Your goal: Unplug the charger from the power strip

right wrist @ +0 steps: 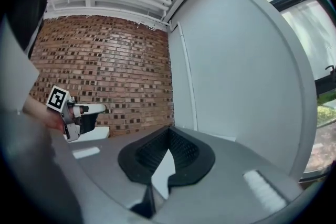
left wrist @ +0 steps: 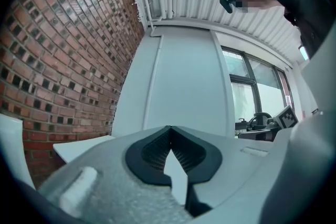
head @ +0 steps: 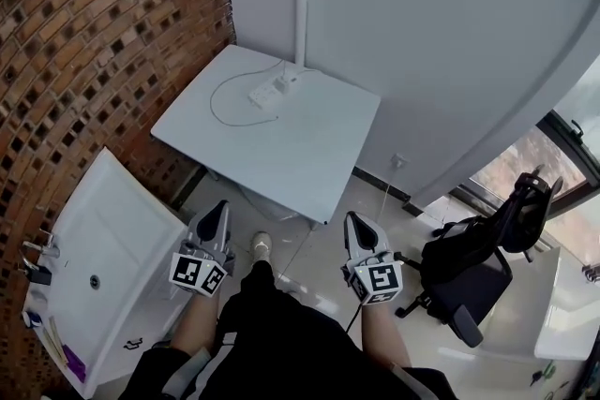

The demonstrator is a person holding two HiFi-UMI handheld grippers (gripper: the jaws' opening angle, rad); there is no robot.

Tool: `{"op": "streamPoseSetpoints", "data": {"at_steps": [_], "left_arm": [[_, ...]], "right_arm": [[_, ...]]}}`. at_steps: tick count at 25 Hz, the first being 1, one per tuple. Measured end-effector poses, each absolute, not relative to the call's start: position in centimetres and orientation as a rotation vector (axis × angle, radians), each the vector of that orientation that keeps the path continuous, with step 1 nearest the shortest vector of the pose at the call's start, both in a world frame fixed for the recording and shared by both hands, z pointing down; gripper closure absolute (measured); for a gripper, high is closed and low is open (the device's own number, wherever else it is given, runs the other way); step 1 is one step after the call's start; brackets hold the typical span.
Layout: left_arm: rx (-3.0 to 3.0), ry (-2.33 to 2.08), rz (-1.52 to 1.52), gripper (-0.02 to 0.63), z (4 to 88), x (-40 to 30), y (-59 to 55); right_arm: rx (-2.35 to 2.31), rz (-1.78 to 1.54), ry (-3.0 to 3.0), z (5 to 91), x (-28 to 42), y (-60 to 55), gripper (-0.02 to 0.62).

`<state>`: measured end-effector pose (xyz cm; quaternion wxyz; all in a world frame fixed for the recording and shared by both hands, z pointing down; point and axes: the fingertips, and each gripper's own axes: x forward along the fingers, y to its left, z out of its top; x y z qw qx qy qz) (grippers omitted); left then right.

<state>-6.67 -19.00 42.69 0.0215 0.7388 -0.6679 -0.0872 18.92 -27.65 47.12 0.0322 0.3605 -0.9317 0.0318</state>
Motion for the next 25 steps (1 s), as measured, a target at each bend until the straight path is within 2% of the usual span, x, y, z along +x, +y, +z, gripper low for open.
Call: {"op": "streamPoseSetpoints", "data": {"at_steps": [6,12,18,25], "left_arm": [[2.383,-1.931,-0.286,0.604,43.5,-4.4,-26.0],[2.525,-1.831,-0.224,0.604,44.2,-3.7,-33.1],[2.604,-1.797,-0.146,0.604,43.5,-6.6,-39.6],[2.606,-1.78,-0.153,0.604,43.4,-10.3,-45.9]], "right_arm": [[1.202,0.034,-2.772,47.6,21.2,-30.7,0.591],[1.269,0.061,-2.764,47.5,20.1,-35.8,0.591],[1.257,-0.069,-2.756,46.1,15.3,-41.7,0.591],[1.26,-0.029,-2.751,46.6,11.5,-47.9,0.591]]}}
